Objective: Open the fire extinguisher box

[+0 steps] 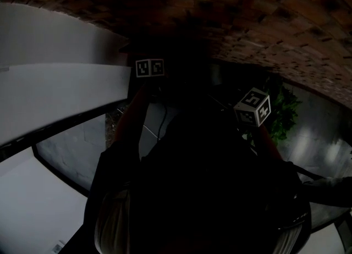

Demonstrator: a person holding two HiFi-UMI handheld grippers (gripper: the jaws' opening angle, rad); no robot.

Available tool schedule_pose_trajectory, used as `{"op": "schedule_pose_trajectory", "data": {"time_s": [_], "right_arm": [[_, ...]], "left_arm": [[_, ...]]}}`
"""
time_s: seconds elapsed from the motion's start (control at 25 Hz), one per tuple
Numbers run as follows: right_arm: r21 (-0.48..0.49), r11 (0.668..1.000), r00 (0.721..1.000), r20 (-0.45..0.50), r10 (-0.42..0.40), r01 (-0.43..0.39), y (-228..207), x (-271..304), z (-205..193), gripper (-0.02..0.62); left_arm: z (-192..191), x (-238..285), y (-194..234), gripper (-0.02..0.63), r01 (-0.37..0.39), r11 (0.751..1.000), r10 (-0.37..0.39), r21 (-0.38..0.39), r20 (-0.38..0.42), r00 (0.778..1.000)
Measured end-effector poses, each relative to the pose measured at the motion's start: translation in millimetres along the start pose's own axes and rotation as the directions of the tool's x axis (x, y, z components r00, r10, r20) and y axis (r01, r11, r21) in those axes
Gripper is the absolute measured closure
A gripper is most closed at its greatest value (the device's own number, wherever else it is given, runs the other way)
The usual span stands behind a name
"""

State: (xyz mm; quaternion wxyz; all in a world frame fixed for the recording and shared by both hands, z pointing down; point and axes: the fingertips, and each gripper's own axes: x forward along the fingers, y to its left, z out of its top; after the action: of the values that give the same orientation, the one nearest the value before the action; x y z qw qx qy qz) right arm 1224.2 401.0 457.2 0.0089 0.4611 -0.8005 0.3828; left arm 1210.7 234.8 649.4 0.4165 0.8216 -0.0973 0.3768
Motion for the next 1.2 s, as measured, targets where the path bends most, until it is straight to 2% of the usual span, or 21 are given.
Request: {"op": "schedule_pose_trajectory", "data": {"time_s": [0.16,0.32,0.52,0.6,0.72,1.04,1.2], "right_arm": [[0.029,1.0,1.0,0.0,-0.007,0.007,-3.9,-2.9,-5.2,0.595],[-0.005,1.0,1.0,0.025,-0.014,0.014,-2.5,-6.6,3.4,0.595],[0.029,0.999,0.998,0.052,-0.025,0.024,-2.7,-11.6,4.3,0.595],[0.066,0.998,0.997,0.067,-0.027,0.023,-4.3,-14.4,2.0,0.595],[0.113,0.992,0.997,0.038,-0.06,0.055,-14.2,-18.6,-16.1,0.595],[0.117,0.99,0.996,0.035,-0.085,0.08,-17.9,-21.9,-22.1,0.595],[0.111,0.991,0.995,0.057,-0.086,0.079,-18.3,-23.8,-16.3,0.595]], "left_arm": [[15.6,3.6,-5.8,0.337,0.031,0.998,-0.033,0.045,0.031,0.999],[28.4,7.2,-9.3,0.336,0.043,0.998,-0.047,0.054,0.068,0.997],[53.7,14.7,-12.5,0.336,0.05,0.997,-0.056,0.052,0.122,0.991],[61.9,18.2,-12.5,0.336,0.051,0.997,-0.057,0.055,0.129,0.99],[72.6,22.9,-12.3,0.336,0.048,0.997,-0.056,0.061,0.137,0.989],[91.7,33.3,-14.2,0.336,0.027,0.998,-0.037,0.061,0.169,0.985],[89.3,33.0,-15.1,0.336,0.037,0.994,-0.052,0.102,0.147,0.988]]}}
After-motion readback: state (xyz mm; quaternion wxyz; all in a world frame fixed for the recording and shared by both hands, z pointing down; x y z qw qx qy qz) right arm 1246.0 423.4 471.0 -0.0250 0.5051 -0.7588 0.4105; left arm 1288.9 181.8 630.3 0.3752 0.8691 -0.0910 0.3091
